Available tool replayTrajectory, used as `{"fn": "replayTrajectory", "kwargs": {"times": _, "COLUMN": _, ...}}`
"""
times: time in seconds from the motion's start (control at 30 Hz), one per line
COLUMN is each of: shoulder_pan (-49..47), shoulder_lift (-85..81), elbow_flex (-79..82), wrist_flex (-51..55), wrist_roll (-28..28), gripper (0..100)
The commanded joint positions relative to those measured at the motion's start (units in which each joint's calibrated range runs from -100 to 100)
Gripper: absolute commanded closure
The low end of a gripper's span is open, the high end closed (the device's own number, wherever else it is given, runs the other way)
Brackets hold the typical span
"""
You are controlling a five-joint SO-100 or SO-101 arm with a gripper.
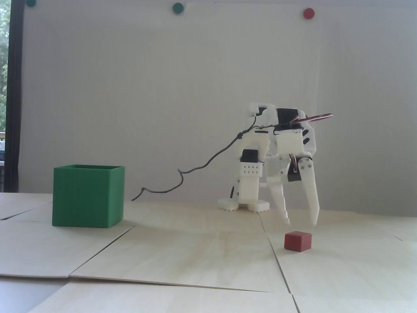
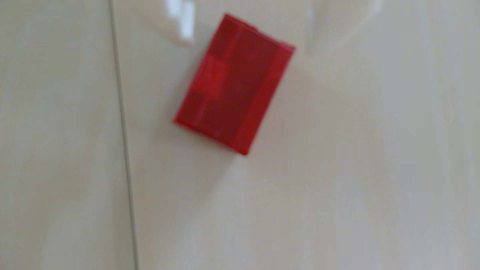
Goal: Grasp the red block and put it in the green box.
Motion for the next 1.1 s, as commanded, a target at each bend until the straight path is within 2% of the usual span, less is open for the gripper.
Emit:
{"fn": "replayTrajectory", "kwargs": {"times": 0.0, "shoulder_pan": -0.91, "shoulder_lift": -1.08, "elbow_flex": -5.63, "wrist_flex": -0.12, "wrist_roll": -1.66, "gripper": 85}}
{"fn": "replayTrajectory", "kwargs": {"times": 0.13, "shoulder_pan": -0.91, "shoulder_lift": -1.08, "elbow_flex": -5.63, "wrist_flex": -0.20, "wrist_roll": -4.53, "gripper": 85}}
{"fn": "replayTrajectory", "kwargs": {"times": 0.4, "shoulder_pan": -0.34, "shoulder_lift": -1.87, "elbow_flex": -5.72, "wrist_flex": -0.12, "wrist_roll": -4.79, "gripper": 85}}
{"fn": "replayTrajectory", "kwargs": {"times": 0.6, "shoulder_pan": 1.18, "shoulder_lift": -1.63, "elbow_flex": -8.83, "wrist_flex": 0.64, "wrist_roll": -9.06, "gripper": 85}}
{"fn": "replayTrajectory", "kwargs": {"times": 1.07, "shoulder_pan": 3.68, "shoulder_lift": -1.00, "elbow_flex": -8.29, "wrist_flex": 0.72, "wrist_roll": -8.90, "gripper": 85}}
